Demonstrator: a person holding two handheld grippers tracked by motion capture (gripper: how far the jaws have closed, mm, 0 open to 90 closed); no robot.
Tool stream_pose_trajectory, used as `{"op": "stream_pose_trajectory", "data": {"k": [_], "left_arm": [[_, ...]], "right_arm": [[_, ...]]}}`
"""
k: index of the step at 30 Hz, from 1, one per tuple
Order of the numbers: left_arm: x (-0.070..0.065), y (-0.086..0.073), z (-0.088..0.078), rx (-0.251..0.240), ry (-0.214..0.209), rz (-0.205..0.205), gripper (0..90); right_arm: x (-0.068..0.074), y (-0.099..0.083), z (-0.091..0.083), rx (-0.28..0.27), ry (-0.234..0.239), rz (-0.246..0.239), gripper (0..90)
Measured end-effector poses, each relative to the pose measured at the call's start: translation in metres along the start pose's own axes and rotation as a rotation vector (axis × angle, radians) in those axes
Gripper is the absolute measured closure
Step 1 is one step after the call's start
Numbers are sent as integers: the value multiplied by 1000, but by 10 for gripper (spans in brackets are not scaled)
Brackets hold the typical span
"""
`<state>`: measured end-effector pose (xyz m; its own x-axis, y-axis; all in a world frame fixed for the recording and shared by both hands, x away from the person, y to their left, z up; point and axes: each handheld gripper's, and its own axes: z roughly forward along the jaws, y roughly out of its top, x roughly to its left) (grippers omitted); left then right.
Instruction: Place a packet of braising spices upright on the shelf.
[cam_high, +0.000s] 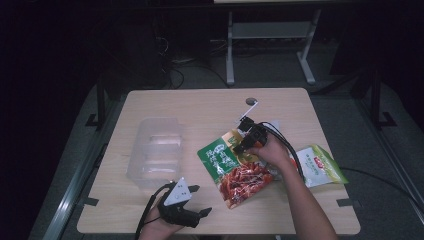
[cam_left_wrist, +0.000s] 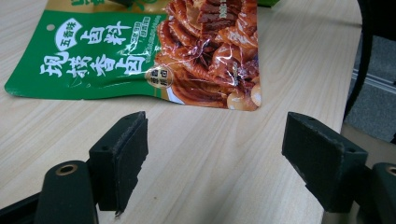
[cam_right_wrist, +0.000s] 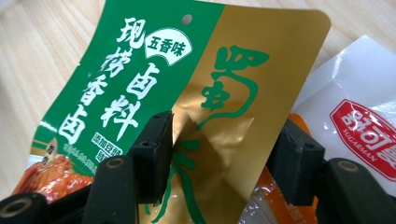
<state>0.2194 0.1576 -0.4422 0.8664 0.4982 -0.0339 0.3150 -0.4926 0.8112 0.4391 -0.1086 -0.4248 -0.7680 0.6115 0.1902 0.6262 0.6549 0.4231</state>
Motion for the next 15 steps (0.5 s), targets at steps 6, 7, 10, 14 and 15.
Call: {"op": "stream_pose_trajectory", "data": {"k": [6, 7, 10, 14, 15], "left_arm": [[0, 0, 1, -5, -11, -3, 223], [0, 0, 1, -1, -10, 3, 223], [0, 0, 2, 1, -11, 12, 223], [1, 0, 2, -1, -14, 6, 224], [1, 0, 2, -6, -18, -3, 225]], "right_arm": [[-1, -7, -1, -52, -2, 9, 605], [0, -8, -1, -58, -8, 10, 628], [1, -7, -3, -67, -18, -11, 720], [5, -5, -3, -68, -22, -22, 816], [5, -6, -2, -69, -15, -19, 828]]}}
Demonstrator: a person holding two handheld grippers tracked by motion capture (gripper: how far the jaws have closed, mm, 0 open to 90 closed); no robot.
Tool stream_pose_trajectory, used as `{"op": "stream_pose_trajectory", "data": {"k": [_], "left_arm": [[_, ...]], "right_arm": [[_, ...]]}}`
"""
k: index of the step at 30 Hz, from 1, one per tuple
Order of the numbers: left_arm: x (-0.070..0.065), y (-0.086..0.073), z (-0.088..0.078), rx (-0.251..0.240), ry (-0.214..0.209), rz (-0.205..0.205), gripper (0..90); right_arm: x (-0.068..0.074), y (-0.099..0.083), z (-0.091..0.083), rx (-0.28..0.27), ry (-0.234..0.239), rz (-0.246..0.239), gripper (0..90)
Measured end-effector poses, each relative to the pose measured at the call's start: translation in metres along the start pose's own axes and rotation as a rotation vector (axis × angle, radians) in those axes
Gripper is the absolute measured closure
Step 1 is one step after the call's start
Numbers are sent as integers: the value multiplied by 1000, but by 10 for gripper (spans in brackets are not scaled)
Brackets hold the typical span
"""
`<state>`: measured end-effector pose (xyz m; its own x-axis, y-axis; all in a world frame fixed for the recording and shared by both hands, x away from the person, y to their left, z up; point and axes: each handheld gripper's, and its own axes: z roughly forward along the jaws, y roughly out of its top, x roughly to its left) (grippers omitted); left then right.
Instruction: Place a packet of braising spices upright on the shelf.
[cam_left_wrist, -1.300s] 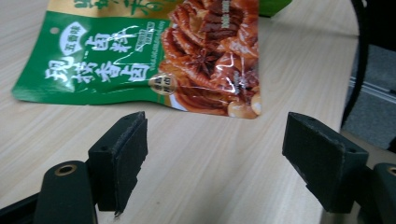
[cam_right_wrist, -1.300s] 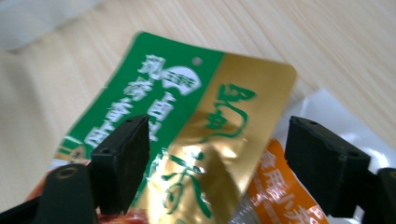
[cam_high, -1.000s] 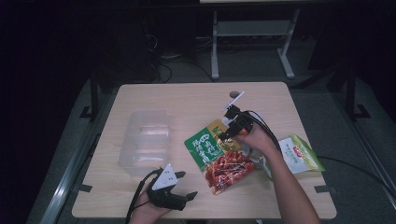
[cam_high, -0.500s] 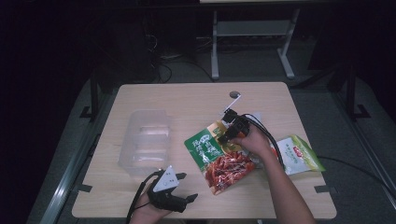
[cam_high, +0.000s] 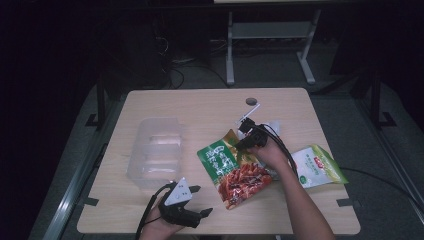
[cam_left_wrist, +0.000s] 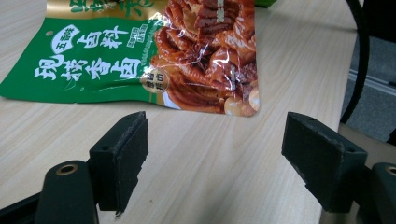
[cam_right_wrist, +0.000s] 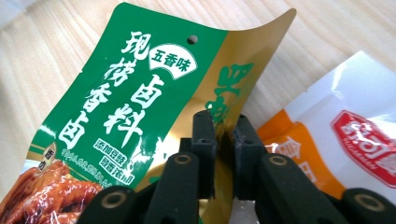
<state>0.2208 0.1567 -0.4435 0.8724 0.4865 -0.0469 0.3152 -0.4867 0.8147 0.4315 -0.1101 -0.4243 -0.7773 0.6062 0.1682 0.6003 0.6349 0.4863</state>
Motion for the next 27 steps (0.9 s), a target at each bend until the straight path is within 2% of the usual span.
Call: {"op": "stream_pose_trajectory", "data": {"k": [3, 11, 14, 20, 23, 27], "left_arm": [[0, 0, 1, 7, -3, 8, 236], [0, 1, 2, 7, -7, -1, 248], [1, 1, 2, 2, -10, -7, 250], [-1, 1, 3, -5, -20, -31, 267], [-2, 3, 4, -4, -24, -24, 266], [-3, 6, 6, -22, -36, -53, 266]], "right_arm": [[-1, -1, -2, -24, 33, 7, 892], [3, -2, -11, -45, 44, -8, 900], [3, -3, -16, -68, 67, -4, 900], [11, -5, -35, -110, 64, -22, 900], [15, -8, -47, -144, 68, -32, 900], [22, -12, -62, -179, 75, -35, 900]]}}
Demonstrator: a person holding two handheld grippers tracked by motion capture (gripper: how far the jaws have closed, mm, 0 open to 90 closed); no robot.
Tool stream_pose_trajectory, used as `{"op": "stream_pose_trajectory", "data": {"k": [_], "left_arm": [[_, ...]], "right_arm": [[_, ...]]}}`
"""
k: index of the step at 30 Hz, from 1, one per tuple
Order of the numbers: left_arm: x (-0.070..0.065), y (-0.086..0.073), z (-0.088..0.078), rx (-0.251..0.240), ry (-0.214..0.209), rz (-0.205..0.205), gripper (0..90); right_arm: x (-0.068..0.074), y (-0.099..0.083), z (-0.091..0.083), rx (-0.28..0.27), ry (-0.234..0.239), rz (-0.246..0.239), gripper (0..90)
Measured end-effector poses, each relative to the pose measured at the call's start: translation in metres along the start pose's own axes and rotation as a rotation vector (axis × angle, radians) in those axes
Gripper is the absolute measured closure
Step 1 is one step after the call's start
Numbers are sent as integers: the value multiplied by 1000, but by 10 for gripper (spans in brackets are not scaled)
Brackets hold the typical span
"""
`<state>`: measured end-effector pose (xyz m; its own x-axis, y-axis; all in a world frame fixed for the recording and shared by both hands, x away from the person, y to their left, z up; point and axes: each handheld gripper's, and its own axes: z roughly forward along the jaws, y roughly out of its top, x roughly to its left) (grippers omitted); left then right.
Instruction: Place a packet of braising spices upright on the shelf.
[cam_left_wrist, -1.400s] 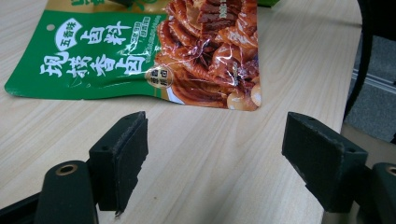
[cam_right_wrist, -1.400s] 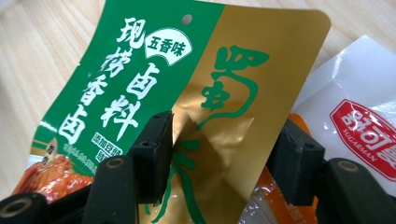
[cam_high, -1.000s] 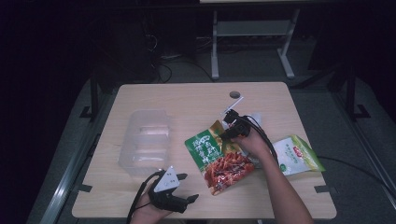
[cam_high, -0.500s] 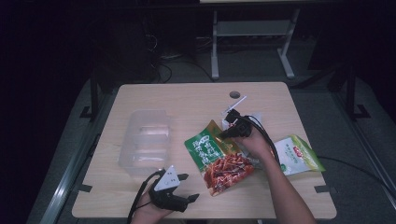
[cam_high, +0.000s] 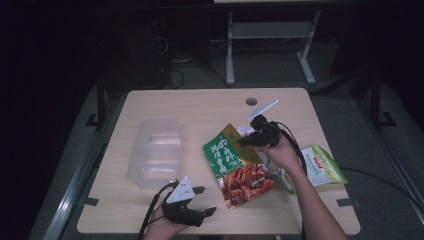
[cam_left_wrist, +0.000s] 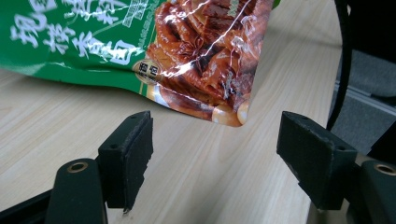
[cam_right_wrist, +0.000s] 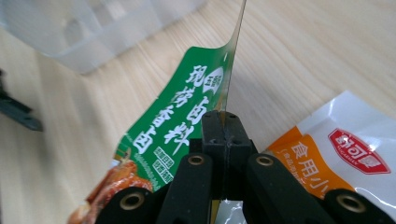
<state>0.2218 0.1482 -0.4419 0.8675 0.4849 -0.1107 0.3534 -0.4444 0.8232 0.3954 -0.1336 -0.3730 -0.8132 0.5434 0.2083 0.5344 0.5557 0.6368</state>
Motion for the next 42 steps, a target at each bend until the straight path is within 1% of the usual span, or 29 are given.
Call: {"op": "stream_pose_trajectory", "data": {"k": [1, 3, 4, 5, 7, 8, 10, 11, 14, 15, 18, 20, 21, 23, 25, 27, 28, 29, 30, 31, 32, 34, 36, 37, 39, 41, 42], "left_arm": [[1, 1, 1, -2, 3, 4, 266], [1, 2, 2, -4, -20, -23, 264], [0, 2, 2, 0, -25, -28, 264], [-1, 3, 3, 4, -23, -19, 265], [-1, 4, 4, 8, -23, -18, 265], [-1, 5, 6, 7, -24, -22, 264], [1, 7, 9, 5, -19, -28, 264], [2, 9, 11, 0, -17, -38, 264], [7, 14, 20, 12, -13, -43, 264], [7, 15, 24, 3, -13, -59, 266], [12, 20, 35, 12, -3, -62, 270], [15, 23, 40, 8, -5, -80, 289], [19, 26, 44, 9, 0, -81, 300], [25, 30, 49, 9, -15, -113, 308], [29, 34, 53, 3, -14, -132, 319], [34, 38, 59, -8, -26, -157, 326], [35, 40, 63, -23, -27, -177, 327], [36, 41, 65, -25, -31, -182, 332], [37, 43, 68, -28, -43, -202, 345], [39, 45, 71, -27, -53, -201, 356], [41, 46, 73, -37, -72, -214, 359], [46, 47, 74, -79, -94, -244, 397], [50, 48, 73, -114, -122, -273, 473], [53, 49, 73, -129, -120, -279, 507], [56, 50, 71, -136, -123, -291, 557], [58, 50, 69, -153, -123, -306, 641], [60, 50, 68, -163, -139, -320, 647]], "right_arm": [[2, 0, -4, -13, 2, -11, 900], [7, -2, -13, -47, 10, -26, 900], [9, -2, -16, -55, 10, -36, 900], [12, -2, -19, -63, 13, -46, 900], [17, -2, -27, -80, 7, -67, 900], [19, -2, -29, -87, 11, -61, 900], [21, -4, -35, -117, 17, -85, 900], [23, -5, -39, -132, 22, -90, 900], [28, -6, -50, -167, 22, -102, 900], [29, -6, -53, -172, 21, -103, 900], [34, -4, -62, -190, 12, -122, 900], [38, -4, -68, -206, 16, -133, 900], [40, -4, -71, -214, 14, -142, 900], [43, -4, -76, -227, 22, -152, 900], [46, -4, -79, -231, 19, -161, 900], [48, -5, -81, -230, 21, -170, 900], [49, -5, -82, -232, 21, -172, 900], [49, -5, -83, -234, 26, -178, 900], [50, -6, -84, -236, 29, -177, 900], [50, -6, -85, -242, 36, -180, 900], [51, -6, -86, -247, 41, -181, 900], [52, -7, -87, -256, 52, -184, 900], [53, -7, -88, -256, 63, -188, 900], [54, -7, -88, -254, 65, -188, 900], [54, -7, -89, -261, 71, -189, 900], [52, -8, -90, -270, 75, -181, 900], [51, -8, -91, -273, 78, -178, 900]]}}
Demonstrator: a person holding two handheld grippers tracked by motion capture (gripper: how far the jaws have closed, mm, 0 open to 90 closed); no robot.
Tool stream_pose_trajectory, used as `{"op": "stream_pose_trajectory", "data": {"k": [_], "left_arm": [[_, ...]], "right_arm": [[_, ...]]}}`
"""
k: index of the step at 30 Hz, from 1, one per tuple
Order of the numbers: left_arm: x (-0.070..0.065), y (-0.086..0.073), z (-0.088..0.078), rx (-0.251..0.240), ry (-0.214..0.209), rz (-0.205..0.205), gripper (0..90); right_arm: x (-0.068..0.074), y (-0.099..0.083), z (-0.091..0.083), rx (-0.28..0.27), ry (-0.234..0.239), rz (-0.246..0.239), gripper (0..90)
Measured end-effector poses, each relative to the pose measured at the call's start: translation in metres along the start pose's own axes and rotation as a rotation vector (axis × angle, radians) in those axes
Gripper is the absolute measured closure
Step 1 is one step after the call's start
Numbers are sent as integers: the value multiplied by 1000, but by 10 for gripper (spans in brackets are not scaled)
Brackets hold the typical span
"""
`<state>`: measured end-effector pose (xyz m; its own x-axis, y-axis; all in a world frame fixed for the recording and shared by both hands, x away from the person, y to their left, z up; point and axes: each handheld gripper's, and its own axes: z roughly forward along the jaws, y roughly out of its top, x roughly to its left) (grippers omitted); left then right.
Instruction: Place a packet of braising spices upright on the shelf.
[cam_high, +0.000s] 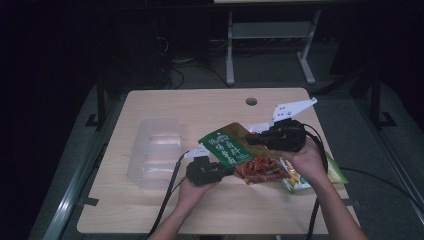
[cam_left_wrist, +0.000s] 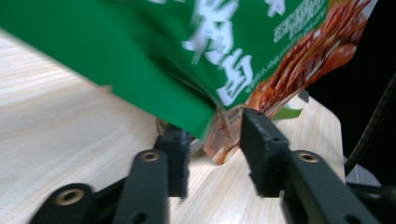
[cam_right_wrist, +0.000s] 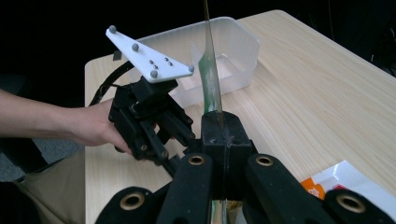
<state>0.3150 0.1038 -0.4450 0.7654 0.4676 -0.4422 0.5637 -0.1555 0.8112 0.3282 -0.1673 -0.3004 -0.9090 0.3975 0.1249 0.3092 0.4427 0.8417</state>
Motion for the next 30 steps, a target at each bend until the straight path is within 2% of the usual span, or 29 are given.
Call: {"op": "stream_pose_trajectory", "data": {"k": [4, 8, 11, 16, 18, 25, 28, 30], "left_arm": [[-3, 1, -3, -4, -7, 21, 731], [-4, 0, -5, -23, -17, -7, 815], [-7, -2, -5, -21, -10, 12, 856], [-13, -3, -6, -24, 29, 54, 877], [-13, -4, -6, -22, 32, 57, 884], [-17, -6, -5, -33, 43, 86, 893], [-21, -5, -5, -26, 55, 113, 894], [-21, -4, -7, -24, 60, 114, 894]], "right_arm": [[-3, -3, -3, -11, 4, 19, 900], [-6, -8, -6, -18, 5, 37, 900], [-9, -12, -4, -8, 5, 44, 899], [-10, -14, -6, 16, -12, 39, 894], [-10, -17, -6, 31, -25, 40, 890], [-20, -42, -1, 60, -18, 88, 844], [-22, -49, 7, 106, -20, 90, 814], [-24, -55, 12, 130, -20, 100, 795]]}}
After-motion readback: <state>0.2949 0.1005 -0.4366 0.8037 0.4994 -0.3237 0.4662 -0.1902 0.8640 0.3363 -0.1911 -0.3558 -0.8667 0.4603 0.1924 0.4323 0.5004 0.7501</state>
